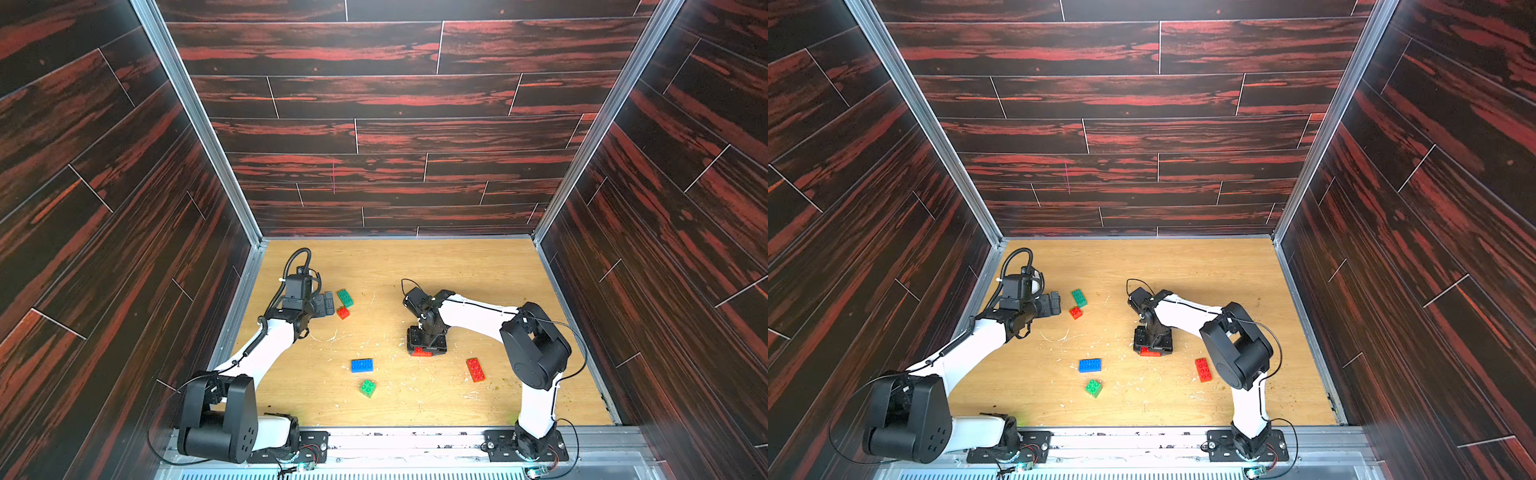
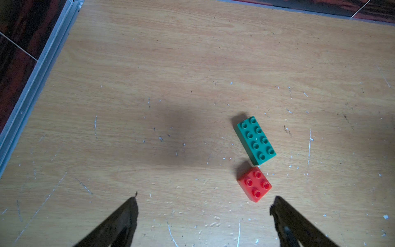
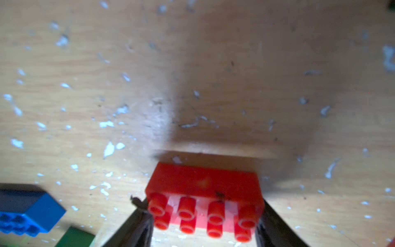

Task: Assemble a carrot with lego
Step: Move the lego brick at the center of the board, then pick up the lego brick from the center of the board.

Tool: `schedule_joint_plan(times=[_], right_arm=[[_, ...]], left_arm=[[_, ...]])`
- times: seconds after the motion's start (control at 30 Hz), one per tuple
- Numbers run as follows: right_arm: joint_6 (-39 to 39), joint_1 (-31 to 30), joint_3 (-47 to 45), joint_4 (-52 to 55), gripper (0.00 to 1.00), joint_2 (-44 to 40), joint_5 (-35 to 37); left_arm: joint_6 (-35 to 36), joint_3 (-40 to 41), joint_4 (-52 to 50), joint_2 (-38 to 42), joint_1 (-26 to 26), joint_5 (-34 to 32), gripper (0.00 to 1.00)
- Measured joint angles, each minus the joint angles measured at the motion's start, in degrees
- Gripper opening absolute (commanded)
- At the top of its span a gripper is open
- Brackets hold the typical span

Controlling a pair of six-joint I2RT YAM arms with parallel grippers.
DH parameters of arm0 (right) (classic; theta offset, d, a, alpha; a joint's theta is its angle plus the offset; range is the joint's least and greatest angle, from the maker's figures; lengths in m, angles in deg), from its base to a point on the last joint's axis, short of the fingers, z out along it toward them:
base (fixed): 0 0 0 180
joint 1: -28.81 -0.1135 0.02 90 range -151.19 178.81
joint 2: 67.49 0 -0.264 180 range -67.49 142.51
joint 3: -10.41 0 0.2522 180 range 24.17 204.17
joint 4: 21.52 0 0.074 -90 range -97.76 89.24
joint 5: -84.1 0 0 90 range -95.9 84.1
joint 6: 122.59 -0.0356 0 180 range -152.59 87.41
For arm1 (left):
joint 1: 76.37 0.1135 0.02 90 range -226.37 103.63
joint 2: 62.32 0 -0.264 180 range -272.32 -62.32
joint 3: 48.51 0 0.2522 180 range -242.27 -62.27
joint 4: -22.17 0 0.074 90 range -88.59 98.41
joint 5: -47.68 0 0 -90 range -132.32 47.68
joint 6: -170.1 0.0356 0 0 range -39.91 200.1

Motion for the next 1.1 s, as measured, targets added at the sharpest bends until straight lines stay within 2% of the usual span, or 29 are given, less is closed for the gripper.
schedule_joint_plan(times=[0.1,0.3,0.43,0.6,0.8,0.93,1.1], right_arm=[[0.5,0.0,0.1,1.0,0.84,0.0,0.0],[0.8,0.3,2.8,4.2,0.85,-0.1,0.0],[0.4,2.8,3.8,5.4,0.81,-1.3,0.0],[0.0,10.2,5.4,6.0,0.77,-2.6,1.2],[1.1,17.0,8.0,5.5,0.67,-2.5,3.4],[2.8,18.1,10.2,5.0,0.62,-0.8,4.1],[5.4,17.9,11.4,4.2,0.6,2.5,4.7]], left_arm=[[0.0,0.0,0.0,0.0,0.0,0.0,0.99],[0.0,0.0,0.0,0.0,0.0,-0.1,0.99],[0.0,0.0,0.0,0.0,0.0,0.1,0.99],[-0.9,0.3,0.2,0.0,0.0,1.8,0.99],[-2.3,0.8,0.5,-0.1,0.0,5.3,0.99],[-2.8,0.8,1.0,-0.1,-0.1,6.4,0.99],[-2.8,0.8,1.3,-0.1,-0.1,6.8,0.99]])
